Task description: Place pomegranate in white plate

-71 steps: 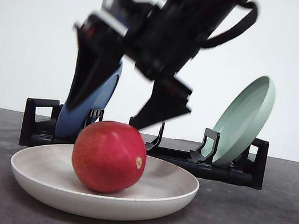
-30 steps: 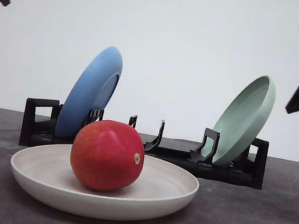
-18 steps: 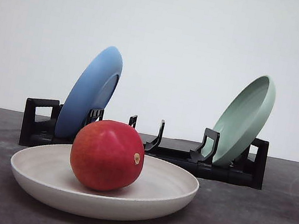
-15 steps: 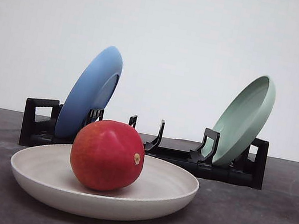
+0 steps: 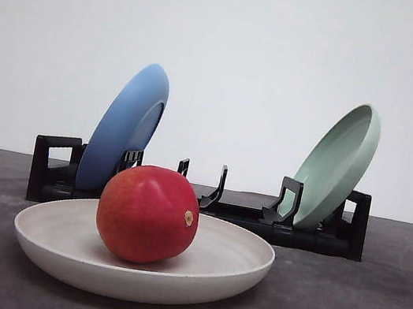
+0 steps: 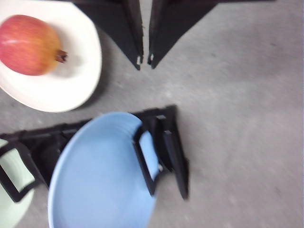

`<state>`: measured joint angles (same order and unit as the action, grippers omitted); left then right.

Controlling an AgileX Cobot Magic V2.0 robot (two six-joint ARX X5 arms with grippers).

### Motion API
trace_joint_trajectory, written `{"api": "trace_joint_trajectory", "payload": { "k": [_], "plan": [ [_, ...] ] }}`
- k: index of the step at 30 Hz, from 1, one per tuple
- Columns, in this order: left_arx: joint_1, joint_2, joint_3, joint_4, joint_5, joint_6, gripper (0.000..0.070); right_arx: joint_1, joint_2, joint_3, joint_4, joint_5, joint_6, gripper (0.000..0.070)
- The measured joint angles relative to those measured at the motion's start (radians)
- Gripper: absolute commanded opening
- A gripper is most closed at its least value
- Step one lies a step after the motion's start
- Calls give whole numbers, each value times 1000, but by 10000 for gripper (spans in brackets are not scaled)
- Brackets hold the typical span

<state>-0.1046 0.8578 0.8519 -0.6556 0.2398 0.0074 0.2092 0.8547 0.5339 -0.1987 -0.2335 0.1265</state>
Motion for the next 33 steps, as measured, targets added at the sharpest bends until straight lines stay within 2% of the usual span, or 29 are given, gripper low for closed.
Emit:
{"api": "trace_joint_trajectory", "payload": {
  "k": [5,14,24,29,33],
  "plan": [
    [32,-80,-93,92,0,32,0,0,0,0,28,0,0,24],
    [88,-345,-375,371,-5,36,0,0,0,0,40,0,0,24],
    [98,-679,-656,383,-22,36,0,0,0,0,40,0,0,24],
    [98,-797,-727,384,-81,29,0,0,0,0,40,0,0,24],
    [98,-852,-758,399,-92,29,0,0,0,0,40,0,0,24]
  ]
}}
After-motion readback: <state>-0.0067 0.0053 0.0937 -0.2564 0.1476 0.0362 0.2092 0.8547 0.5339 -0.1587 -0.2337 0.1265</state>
